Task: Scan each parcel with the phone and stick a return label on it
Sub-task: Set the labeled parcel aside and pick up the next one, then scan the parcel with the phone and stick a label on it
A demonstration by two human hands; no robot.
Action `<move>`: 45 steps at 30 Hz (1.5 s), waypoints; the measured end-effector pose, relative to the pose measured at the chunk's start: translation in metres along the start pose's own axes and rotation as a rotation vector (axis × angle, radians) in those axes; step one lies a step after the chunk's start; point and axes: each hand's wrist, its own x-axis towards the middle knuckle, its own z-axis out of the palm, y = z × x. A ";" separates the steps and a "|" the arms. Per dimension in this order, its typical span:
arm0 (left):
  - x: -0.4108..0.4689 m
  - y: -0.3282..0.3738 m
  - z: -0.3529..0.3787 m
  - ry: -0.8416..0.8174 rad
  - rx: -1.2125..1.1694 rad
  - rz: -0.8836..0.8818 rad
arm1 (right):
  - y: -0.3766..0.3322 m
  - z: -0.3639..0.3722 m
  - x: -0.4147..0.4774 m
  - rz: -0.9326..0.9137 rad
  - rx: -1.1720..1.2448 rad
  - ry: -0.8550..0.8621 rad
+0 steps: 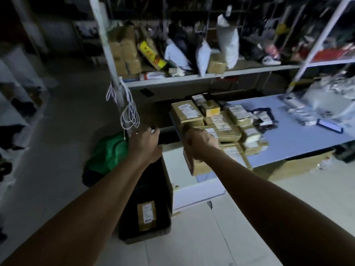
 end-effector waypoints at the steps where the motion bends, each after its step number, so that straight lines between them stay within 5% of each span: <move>1: 0.003 0.024 -0.005 -0.007 0.009 0.016 | 0.022 -0.010 -0.005 0.015 0.009 0.008; 10: 0.034 0.256 -0.017 -0.091 0.017 0.065 | 0.246 -0.072 -0.039 0.109 0.007 -0.041; 16: 0.076 0.345 -0.012 -0.188 0.058 0.017 | 0.347 -0.092 -0.018 0.132 -0.017 -0.071; 22: 0.154 0.382 0.023 -0.132 -0.028 -0.010 | 0.407 -0.084 0.056 0.149 0.008 -0.114; 37: 0.348 0.399 0.133 -0.102 -1.131 -0.527 | 0.444 -0.016 0.265 0.087 0.560 -0.219; 45: 0.376 0.434 0.158 0.054 -1.137 -0.674 | 0.457 0.007 0.321 0.003 0.641 -0.334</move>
